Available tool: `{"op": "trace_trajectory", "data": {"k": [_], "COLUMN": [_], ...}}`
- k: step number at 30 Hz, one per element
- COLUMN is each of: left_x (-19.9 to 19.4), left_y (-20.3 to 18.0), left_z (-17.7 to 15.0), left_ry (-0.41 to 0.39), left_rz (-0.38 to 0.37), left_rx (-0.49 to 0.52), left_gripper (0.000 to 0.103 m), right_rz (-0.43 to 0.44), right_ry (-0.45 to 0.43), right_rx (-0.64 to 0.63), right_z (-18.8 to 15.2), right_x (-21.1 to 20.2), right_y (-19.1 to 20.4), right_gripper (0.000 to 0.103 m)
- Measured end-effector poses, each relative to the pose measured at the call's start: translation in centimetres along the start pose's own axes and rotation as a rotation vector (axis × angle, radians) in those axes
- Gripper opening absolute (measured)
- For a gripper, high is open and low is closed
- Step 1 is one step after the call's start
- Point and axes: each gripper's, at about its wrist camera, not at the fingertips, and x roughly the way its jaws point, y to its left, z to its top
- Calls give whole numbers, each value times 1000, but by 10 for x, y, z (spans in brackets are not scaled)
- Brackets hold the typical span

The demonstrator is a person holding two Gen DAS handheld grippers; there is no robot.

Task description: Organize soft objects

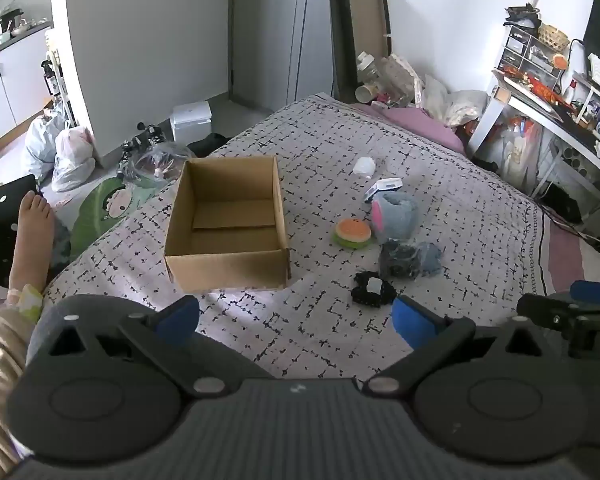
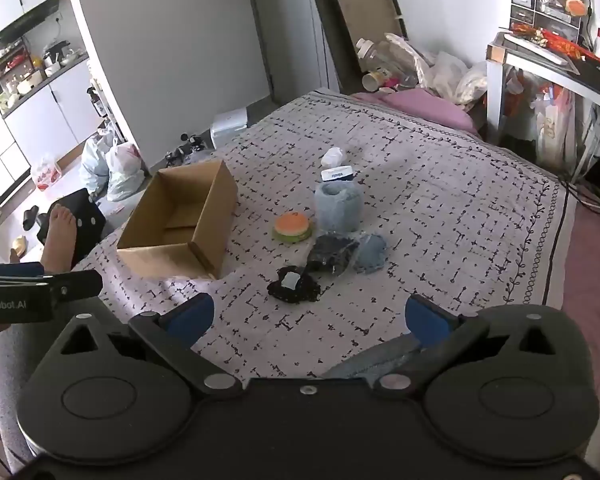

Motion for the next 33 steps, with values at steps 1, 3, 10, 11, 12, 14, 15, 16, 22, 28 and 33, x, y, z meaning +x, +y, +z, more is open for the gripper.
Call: {"op": "trace_trajectory", "data": {"k": [1, 3, 10, 11, 12, 14, 15, 16, 22, 28, 33], "left_x": [0, -1, -11, -7, -6, -6, -6, -6, -5, -5, -6], "left_y": [0, -1, -5, -4, -5, -6, -7, -8, -12, -16, -20], "left_z": [0, 1, 2, 3, 3, 3, 3, 4, 5, 4, 3], "left_ry": [1, 1, -11, -7, -8, -7, -8, -9, -8, -9, -13], "left_rz": [-4, -10, -15, -18, -20, -21, -21, -21, -29, -28, -31], "left_rx": [0, 5, 3, 1, 2, 4, 5, 7, 14, 16, 21], "left_gripper": [102, 102, 102, 102, 102, 102, 102, 102, 102, 102, 102], "right_rz": [1, 7, -24, -24, -26, -23, -25, -27, -35, -41, -49], "right_ry": [1, -21, -25, -25, -21, -22, -22, -20, -23, -29, -34], "right_rx": [2, -2, -4, -4, -3, -4, -5, -7, -5, 0, 4], "right_z": [0, -2, 2, 2, 2, 2, 2, 3, 3, 1, 2], "right_x": [1, 1, -10, -11, -9, -10, -10, -10, -11, -14, -15], "right_y": [2, 3, -3, -4, -3, -4, -4, -5, -8, -13, -17], "right_gripper": [103, 103, 103, 103, 103, 103, 103, 103, 103, 103, 103]}}
